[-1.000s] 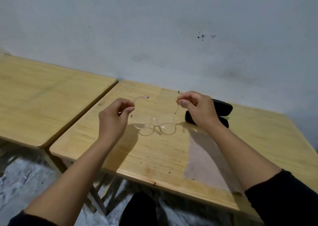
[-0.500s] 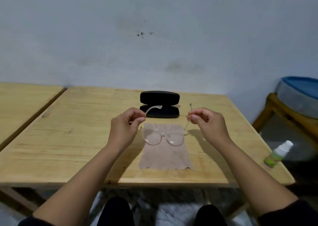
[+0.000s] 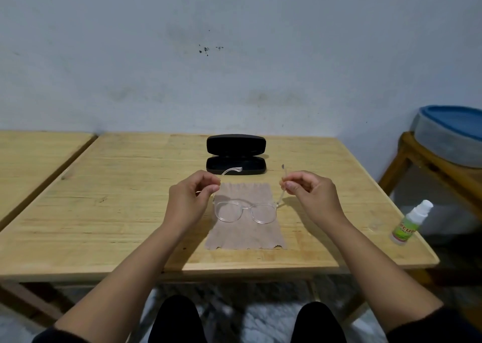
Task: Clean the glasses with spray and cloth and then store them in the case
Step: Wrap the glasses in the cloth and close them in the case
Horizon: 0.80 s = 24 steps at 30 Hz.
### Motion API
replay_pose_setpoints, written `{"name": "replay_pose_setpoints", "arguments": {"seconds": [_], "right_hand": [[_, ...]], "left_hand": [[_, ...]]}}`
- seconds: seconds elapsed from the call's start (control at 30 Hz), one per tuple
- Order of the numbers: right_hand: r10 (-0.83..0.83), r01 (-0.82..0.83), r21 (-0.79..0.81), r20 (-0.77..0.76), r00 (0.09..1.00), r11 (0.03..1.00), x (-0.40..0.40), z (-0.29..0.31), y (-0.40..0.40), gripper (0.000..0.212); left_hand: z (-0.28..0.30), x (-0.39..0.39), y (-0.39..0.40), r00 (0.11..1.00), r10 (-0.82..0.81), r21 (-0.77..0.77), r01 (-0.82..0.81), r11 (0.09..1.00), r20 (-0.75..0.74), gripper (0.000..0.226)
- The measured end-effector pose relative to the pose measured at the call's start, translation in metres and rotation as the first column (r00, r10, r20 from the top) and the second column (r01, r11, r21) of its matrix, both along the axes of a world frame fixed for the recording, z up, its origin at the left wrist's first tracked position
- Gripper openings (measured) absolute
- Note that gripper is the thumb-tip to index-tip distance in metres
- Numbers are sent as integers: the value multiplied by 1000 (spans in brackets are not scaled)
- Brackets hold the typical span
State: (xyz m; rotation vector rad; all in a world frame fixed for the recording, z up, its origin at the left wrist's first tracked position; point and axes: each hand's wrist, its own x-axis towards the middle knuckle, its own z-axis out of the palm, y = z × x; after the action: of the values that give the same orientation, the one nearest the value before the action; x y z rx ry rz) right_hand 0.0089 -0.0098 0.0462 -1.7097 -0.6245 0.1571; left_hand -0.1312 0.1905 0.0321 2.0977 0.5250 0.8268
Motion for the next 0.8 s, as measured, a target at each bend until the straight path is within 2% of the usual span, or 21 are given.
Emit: {"name": "replay_pose_setpoints", "arguments": {"seconds": [0.53,0.8], "right_hand": [[40,-40,-5,-7,999,999,-2,4,1,25],[-28,27,-47,-7,1000,998,-10,5,-6,20]], "left_hand": [[0,-6,-1,1000,7,19,-7,1000,-15,12],[4,-15,-1,999,27,7,-27,1000,-21,12]]}}
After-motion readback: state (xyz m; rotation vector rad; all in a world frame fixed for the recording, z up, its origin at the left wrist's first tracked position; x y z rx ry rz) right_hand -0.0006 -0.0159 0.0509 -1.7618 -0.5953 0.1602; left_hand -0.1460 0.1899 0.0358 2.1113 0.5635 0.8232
